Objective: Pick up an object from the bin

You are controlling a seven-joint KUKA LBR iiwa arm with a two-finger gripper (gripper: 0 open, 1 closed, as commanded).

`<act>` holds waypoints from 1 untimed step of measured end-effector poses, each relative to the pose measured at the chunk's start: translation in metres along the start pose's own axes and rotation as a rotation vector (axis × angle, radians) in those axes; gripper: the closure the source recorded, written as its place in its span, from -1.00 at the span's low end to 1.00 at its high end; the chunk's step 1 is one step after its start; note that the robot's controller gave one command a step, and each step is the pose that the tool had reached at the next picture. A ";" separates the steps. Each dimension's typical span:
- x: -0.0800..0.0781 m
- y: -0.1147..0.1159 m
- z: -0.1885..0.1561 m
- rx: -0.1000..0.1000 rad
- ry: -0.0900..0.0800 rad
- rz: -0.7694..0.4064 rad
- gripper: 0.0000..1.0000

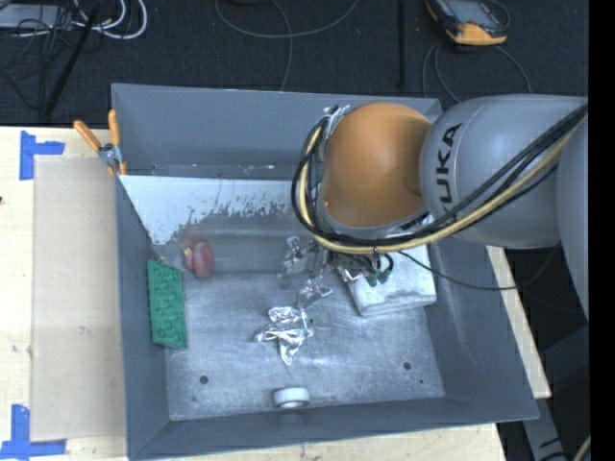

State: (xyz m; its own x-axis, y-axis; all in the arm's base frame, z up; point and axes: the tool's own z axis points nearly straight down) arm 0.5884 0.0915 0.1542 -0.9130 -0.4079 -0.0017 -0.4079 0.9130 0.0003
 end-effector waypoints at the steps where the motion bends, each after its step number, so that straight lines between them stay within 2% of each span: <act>1: -0.003 0.000 -0.002 -0.001 0.001 0.004 1.00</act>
Offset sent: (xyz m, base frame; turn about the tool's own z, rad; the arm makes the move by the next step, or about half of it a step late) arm 0.0032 0.0010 0.0026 0.0035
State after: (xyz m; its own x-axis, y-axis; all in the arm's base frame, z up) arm 0.5917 0.0926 0.1561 -0.9148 -0.4040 -0.0010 -0.4040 0.9148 0.0010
